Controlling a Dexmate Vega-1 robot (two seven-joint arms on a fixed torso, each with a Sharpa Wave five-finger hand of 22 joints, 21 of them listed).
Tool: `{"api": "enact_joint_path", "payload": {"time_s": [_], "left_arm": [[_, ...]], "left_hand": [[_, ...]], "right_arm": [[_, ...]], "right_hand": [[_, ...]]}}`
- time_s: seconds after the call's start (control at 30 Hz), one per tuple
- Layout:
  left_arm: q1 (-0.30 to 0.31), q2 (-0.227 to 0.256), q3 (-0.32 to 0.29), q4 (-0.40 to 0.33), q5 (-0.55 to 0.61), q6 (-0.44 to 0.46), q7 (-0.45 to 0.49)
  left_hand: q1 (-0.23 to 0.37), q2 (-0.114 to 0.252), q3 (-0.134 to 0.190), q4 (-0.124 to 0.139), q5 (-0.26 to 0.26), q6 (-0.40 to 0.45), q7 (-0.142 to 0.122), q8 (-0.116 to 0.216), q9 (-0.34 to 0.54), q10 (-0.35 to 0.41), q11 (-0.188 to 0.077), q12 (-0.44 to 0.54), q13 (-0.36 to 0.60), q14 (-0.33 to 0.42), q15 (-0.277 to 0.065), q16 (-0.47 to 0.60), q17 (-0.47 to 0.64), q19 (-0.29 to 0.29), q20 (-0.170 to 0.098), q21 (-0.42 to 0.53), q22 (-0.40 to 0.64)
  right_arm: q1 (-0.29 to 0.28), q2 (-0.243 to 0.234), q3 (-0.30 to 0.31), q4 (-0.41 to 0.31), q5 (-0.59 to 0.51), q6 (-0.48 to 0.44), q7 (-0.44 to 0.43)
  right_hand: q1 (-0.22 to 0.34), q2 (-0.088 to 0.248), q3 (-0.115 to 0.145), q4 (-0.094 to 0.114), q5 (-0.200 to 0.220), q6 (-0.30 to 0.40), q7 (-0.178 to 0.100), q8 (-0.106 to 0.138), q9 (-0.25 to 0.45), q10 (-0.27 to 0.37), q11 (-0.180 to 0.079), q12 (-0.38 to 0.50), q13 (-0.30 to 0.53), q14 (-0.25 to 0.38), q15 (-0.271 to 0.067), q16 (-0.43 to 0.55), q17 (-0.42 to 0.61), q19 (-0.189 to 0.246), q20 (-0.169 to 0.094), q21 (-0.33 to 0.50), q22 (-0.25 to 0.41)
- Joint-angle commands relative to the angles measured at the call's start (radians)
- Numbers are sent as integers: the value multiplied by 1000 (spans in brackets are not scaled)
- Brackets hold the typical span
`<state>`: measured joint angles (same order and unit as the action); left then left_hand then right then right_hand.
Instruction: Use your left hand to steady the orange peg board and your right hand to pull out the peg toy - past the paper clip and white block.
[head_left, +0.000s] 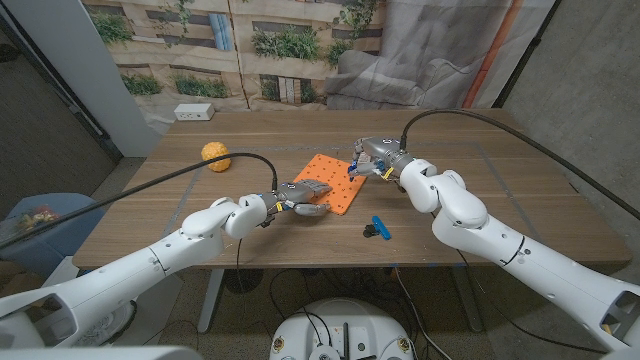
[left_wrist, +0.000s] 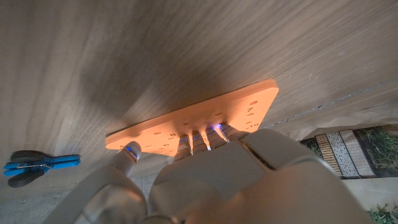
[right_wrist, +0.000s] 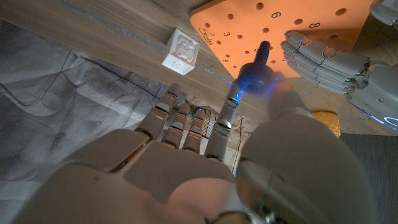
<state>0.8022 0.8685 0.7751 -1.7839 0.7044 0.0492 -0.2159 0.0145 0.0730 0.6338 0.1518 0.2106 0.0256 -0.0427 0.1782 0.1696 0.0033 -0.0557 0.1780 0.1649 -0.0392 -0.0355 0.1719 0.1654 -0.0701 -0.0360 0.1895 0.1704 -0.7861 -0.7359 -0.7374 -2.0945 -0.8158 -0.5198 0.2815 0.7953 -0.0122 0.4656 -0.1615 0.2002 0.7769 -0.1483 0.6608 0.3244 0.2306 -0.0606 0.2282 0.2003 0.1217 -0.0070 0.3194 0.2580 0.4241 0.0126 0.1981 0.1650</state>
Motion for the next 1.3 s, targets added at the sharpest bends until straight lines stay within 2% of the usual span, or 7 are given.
{"api": "enact_joint_path", "payload": {"time_s": [0.03,0.6,1.3], "left_arm": [[11,11,-14,-22,11,7,21],[24,16,-33,-45,21,27,38],[48,13,-81,-82,-26,47,89]], "left_hand": [[9,102,8,3,-1,36,3,9,6,27,-2,8,7,13,-32,5,3,6,-108,4,1],[8,101,14,3,-2,38,3,9,6,28,0,7,7,15,-31,5,3,11,-106,5,1],[9,100,20,1,-3,40,4,9,6,25,4,6,7,15,-31,5,3,20,-101,7,1]], "right_arm": [[6,-20,24,-2,54,-8,-23],[36,-47,37,25,112,-24,-43],[70,-78,51,75,176,-63,-78]], "right_hand": [[9,13,-4,2,11,63,-73,57,29,-2,7,-6,0,-1,3,-4,5,9,4,-1,4],[4,18,-7,4,12,53,-73,52,27,-2,9,-10,1,-4,4,-6,7,22,15,1,4],[-1,22,-10,5,13,47,-73,48,26,1,8,-11,1,-6,3,-7,9,14,18,-4,4]]}}
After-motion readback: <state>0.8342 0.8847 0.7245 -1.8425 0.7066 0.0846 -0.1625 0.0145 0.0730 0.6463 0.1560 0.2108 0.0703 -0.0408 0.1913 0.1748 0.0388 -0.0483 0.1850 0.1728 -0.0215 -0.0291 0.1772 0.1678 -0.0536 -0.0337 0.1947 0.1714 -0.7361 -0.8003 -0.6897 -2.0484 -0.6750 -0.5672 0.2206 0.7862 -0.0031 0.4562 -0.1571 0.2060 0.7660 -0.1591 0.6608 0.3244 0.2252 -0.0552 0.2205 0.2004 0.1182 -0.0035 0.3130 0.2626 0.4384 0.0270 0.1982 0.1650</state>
